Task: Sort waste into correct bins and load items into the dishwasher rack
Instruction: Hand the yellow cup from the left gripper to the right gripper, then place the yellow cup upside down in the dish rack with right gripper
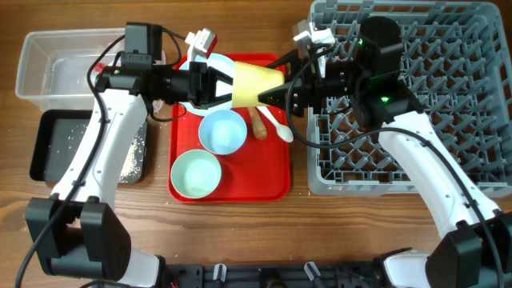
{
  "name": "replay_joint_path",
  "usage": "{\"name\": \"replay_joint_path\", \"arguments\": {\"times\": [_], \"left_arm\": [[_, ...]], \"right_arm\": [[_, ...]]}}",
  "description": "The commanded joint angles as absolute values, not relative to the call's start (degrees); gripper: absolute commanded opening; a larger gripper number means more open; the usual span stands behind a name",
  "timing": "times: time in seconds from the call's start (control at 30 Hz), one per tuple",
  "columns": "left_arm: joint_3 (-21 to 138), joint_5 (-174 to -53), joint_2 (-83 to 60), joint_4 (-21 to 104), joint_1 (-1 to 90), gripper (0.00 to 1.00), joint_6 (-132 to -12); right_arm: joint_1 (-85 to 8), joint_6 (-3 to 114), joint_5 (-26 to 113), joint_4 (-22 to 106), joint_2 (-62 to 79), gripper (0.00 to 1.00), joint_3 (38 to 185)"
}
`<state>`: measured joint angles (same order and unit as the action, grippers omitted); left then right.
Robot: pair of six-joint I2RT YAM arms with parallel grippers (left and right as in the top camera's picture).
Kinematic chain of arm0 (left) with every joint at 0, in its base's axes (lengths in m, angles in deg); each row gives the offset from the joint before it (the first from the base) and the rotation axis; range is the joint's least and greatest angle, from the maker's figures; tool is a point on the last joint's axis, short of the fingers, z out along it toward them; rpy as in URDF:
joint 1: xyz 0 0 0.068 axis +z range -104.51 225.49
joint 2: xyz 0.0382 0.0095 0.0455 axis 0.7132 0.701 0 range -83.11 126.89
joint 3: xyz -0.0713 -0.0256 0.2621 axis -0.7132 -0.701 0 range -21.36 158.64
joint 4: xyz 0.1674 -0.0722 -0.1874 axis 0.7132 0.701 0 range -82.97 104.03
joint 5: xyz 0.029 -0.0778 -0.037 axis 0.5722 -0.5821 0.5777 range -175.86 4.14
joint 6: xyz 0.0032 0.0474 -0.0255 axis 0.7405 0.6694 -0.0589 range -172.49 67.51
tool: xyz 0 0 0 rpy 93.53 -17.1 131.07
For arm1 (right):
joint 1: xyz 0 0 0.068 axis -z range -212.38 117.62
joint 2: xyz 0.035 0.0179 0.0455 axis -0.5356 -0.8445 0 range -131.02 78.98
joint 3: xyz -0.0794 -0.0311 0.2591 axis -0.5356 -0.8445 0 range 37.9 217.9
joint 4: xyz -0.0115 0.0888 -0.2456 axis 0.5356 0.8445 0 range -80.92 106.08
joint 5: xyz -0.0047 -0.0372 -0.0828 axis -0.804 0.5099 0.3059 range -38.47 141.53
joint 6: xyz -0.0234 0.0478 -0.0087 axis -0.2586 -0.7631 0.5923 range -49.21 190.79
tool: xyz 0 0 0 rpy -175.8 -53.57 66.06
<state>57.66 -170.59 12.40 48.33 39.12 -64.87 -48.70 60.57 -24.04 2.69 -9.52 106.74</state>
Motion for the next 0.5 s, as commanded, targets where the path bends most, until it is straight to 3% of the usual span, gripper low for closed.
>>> {"name": "replay_joint_path", "arguments": {"times": [0.0,0.1,0.3,0.37,0.47], "left_arm": [[58.32,-171.31,11.39,48.33,38.86,0.15,-64.92],[58.32,-171.29,11.39,48.33,38.86,0.21,-64.9],[58.32,-168.89,11.39,48.33,38.86,0.31,-64.92],[58.32,-167.01,11.39,48.36,38.86,0.32,-64.92],[58.32,-161.48,11.39,48.6,38.84,0.38,-64.92]], "right_arm": [[-48.63,61.84,-24.35,2.66,-10.18,0.49,107.53],[-47.47,61.79,-24.37,2.71,-10.18,0.42,107.53],[-42.16,61.82,-23.01,5.11,-10.18,0.42,107.53],[-39.89,61.79,-16.78,10.51,-10.18,0.34,107.53],[-37.42,61.82,-1.18,21.83,-10.18,0.3,107.53]]}}
